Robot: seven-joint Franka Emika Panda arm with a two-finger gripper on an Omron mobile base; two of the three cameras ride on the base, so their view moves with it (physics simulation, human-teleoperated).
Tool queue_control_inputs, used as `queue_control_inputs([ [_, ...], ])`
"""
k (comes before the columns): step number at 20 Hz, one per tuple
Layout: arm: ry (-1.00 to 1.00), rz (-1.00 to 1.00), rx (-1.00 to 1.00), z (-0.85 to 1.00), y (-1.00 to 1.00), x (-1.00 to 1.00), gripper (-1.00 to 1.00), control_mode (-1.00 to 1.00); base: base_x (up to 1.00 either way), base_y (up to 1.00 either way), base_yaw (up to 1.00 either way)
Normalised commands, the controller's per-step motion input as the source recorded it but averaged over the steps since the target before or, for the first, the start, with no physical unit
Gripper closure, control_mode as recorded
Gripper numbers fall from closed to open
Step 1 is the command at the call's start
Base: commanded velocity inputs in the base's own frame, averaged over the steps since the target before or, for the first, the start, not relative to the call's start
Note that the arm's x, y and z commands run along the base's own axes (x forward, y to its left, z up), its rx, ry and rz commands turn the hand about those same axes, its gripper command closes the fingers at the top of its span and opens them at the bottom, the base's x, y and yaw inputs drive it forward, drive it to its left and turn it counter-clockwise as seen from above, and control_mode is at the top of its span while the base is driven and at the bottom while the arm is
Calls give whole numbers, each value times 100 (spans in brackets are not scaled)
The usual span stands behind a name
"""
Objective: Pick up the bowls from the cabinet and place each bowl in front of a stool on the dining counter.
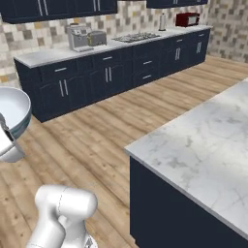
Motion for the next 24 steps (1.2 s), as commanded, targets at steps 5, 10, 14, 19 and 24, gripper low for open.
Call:
queue_control_inputs([
  [5, 0, 0, 0, 0, 0, 0, 100, 100, 0, 0, 0],
  [10, 0, 0, 0, 0, 0, 0, 100, 100, 7, 27, 26],
  [14, 0, 0, 0, 0, 0, 0, 100, 100, 0, 0, 89],
  [19, 0, 0, 0, 0, 0, 0, 100, 100, 1, 0, 90],
  [24, 0, 0, 0, 0, 0, 0, 100, 100, 20, -17, 54],
])
